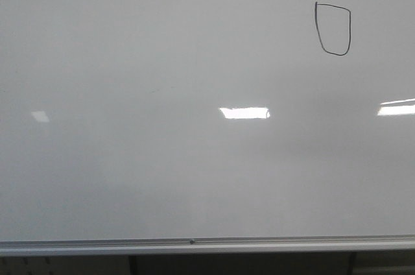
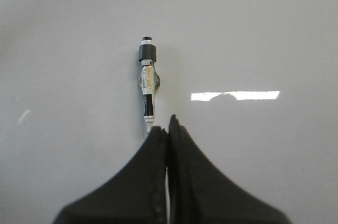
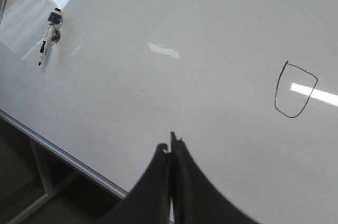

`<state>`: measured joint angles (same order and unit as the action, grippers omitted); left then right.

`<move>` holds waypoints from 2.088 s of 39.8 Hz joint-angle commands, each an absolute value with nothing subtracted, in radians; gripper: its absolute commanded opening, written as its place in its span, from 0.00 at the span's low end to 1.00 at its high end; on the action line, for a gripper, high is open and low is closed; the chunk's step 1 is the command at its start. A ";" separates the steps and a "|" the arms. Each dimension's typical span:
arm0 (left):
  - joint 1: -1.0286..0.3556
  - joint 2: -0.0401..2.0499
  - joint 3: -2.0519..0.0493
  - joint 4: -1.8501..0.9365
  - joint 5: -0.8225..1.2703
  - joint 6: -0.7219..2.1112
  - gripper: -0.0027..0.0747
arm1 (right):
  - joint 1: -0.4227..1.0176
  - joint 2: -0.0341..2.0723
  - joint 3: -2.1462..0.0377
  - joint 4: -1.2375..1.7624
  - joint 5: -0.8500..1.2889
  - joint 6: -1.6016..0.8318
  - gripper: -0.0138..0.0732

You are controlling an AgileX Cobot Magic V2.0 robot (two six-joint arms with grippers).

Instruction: Write number 0 on whiteboard

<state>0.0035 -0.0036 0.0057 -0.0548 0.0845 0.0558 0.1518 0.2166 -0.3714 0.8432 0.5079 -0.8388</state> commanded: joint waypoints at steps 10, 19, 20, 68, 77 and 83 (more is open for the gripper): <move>-0.004 -0.022 0.027 -0.055 0.000 0.046 0.01 | 0.148 0.226 -0.398 0.868 0.463 -0.839 0.09; -0.004 -0.022 0.027 -0.055 0.000 0.046 0.01 | 0.148 0.226 -0.398 0.868 0.463 -0.839 0.09; -0.004 -0.022 0.027 -0.055 0.000 0.046 0.01 | 0.148 0.226 -0.398 0.868 0.463 -0.839 0.09; -0.004 -0.021 0.027 -0.055 0.000 0.046 0.01 | 0.015 -0.026 0.028 0.027 0.086 -0.069 0.09; -0.004 -0.021 0.027 -0.055 0.000 0.046 0.01 | 0.015 -0.026 0.028 0.030 0.093 -0.069 0.09; -0.004 -0.021 0.027 -0.055 0.000 0.046 0.01 | 0.015 -0.026 0.028 0.030 0.093 -0.069 0.09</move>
<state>0.0035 -0.0036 0.0057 -0.0531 0.0845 0.0558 0.0198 -0.0080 0.0268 0.0269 0.1659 -0.0717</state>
